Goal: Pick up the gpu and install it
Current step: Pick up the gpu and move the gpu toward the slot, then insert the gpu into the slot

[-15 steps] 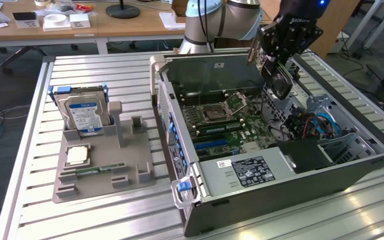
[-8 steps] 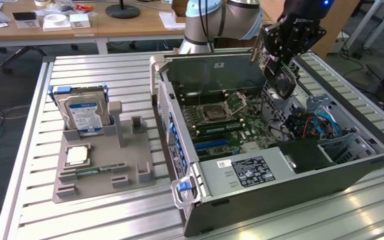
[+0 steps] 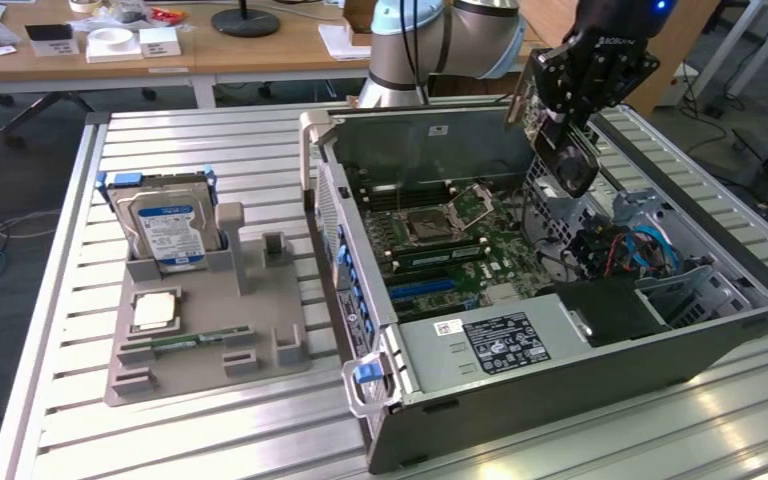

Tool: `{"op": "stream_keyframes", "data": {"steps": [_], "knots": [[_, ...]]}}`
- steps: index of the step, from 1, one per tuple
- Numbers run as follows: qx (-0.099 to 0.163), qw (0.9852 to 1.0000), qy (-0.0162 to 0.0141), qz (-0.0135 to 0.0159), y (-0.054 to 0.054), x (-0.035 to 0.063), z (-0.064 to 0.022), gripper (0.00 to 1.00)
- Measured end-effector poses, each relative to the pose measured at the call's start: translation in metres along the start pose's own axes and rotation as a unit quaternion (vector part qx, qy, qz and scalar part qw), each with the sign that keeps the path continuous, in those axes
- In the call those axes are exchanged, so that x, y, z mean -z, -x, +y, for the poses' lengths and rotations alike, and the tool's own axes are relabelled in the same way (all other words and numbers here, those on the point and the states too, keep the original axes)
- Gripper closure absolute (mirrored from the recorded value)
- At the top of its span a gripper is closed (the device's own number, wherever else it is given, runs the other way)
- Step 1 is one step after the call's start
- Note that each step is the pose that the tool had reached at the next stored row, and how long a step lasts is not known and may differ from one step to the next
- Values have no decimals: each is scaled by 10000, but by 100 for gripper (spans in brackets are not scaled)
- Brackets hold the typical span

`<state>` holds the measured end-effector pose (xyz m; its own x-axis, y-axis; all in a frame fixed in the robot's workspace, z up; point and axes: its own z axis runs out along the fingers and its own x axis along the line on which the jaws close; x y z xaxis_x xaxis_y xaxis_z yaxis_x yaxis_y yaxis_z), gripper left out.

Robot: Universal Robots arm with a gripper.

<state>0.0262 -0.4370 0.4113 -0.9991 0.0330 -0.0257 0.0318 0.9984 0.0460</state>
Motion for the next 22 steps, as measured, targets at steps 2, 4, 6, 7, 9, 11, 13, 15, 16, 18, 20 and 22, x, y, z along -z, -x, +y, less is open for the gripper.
{"op": "stream_keyframes", "data": {"steps": [2, 4, 6, 7, 9, 11, 13, 15, 16, 18, 20, 22], "knots": [[0, 10000, 0, 0, 0, 0, 0, 73], [1, 10000, 0, 0, 1, 0, 4, 73], [1, 10000, 0, 0, 6, -1, 22, 73], [1, 10000, 0, 0, 10, -2, 32, 73], [0, 10000, 0, 0, 24, -3, 47, 73], [1, 10000, 0, 0, 37, -5, 62, 73], [1, 10000, -1, 0, 49, -8, 78, 73], [0, 10000, 0, 0, 57, -8, 80, 73], [1, 10000, 0, 0, 57, -8, 81, 73], [1, 10000, 0, 0, 57, -8, 81, 73], [0, 10000, 0, 0, 57, -8, 81, 73], [0, 10000, 0, 0, 57, -8, 81, 73]]}}
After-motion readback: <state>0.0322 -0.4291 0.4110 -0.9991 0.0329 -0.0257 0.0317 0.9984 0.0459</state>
